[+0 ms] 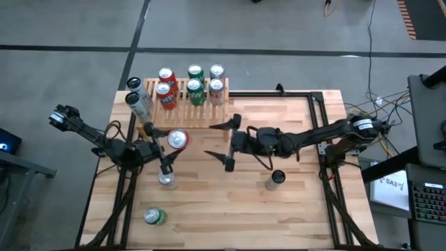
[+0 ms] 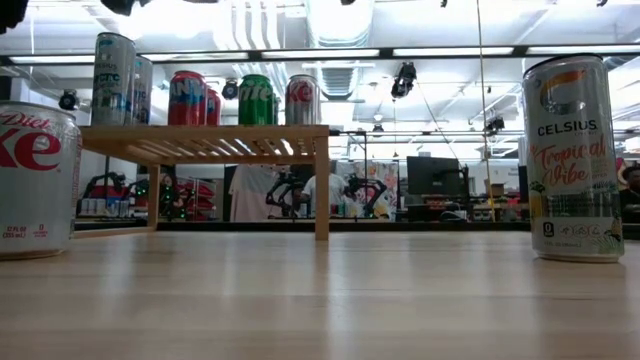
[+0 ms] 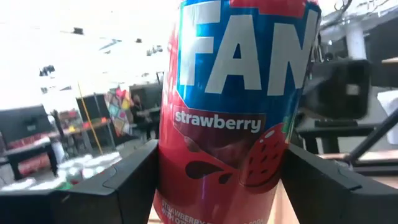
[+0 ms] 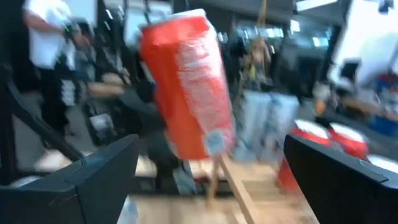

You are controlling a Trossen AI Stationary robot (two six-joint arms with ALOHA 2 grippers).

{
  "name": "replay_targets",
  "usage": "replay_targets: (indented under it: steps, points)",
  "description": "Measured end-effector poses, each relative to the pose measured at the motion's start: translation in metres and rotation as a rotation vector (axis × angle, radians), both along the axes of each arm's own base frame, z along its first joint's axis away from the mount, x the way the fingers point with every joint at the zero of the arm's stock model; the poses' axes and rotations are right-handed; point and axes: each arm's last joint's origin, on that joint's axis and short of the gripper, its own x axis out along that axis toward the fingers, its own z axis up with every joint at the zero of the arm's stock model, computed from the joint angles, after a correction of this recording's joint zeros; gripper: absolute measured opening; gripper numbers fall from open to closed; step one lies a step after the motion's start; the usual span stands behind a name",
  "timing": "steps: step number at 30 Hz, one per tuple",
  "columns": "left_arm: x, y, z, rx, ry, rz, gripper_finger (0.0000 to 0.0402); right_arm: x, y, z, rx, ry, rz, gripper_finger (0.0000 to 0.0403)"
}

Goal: Place canned beverage on shelf
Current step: Put the orange soda can on the shelf aligned with the other orange soda can

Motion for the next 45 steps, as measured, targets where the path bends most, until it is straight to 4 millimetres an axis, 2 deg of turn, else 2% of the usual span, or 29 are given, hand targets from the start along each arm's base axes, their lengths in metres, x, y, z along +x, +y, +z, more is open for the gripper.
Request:
replay_targets:
  steps: [4, 12, 16, 19, 23, 26, 28, 33, 40, 45]
  points:
    - [-0.001, 0.001, 0.002, 0.038, 0.007, 0.017, 0.0273, 0.014, 0.003, -0.003, -0.025, -0.121, 0.04, 0.0388]
    - [0.0, 0.001, -0.003, 0.041, 0.036, 0.047, 0.0273, 0.046, 0.008, 0.006, -0.08, -0.159, 0.046, 0.0388]
    - [0.001, 0.001, -0.004, 0.024, 0.039, 0.057, 0.0273, 0.063, 0.011, 0.004, -0.111, -0.143, 0.041, 0.0388]
    - [0.003, 0.0, -0.006, 0.012, 0.04, 0.047, 0.0273, 0.078, 0.01, 0.002, -0.126, -0.112, 0.023, 0.0388]
    - [0.005, -0.001, -0.008, 0.011, 0.049, 0.051, 0.0273, 0.092, 0.008, 0.0, -0.141, -0.105, -0.094, 0.0388]
    - [0.006, -0.002, -0.008, 0.007, 0.047, 0.05, 0.0273, 0.096, 0.008, 0.004, -0.163, -0.097, -0.115, 0.0382]
    - [0.006, -0.002, -0.008, 0.004, 0.047, 0.057, 0.0273, 0.097, 0.008, 0.007, -0.164, -0.075, -0.114, 0.0364]
    - [0.006, -0.002, -0.008, -0.007, 0.047, 0.063, 0.0276, 0.097, 0.007, 0.01, -0.129, -0.056, -0.103, 0.0277]
    - [0.007, -0.002, -0.01, 0.018, 0.066, 0.066, 0.0371, 0.097, 0.006, 0.012, -0.07, -0.052, -0.11, 0.0275]
    - [0.0, 0.002, -0.006, -0.006, 0.082, 0.189, 0.0388, 0.094, 0.0, 0.031, -0.048, -0.037, -0.233, 0.0275]
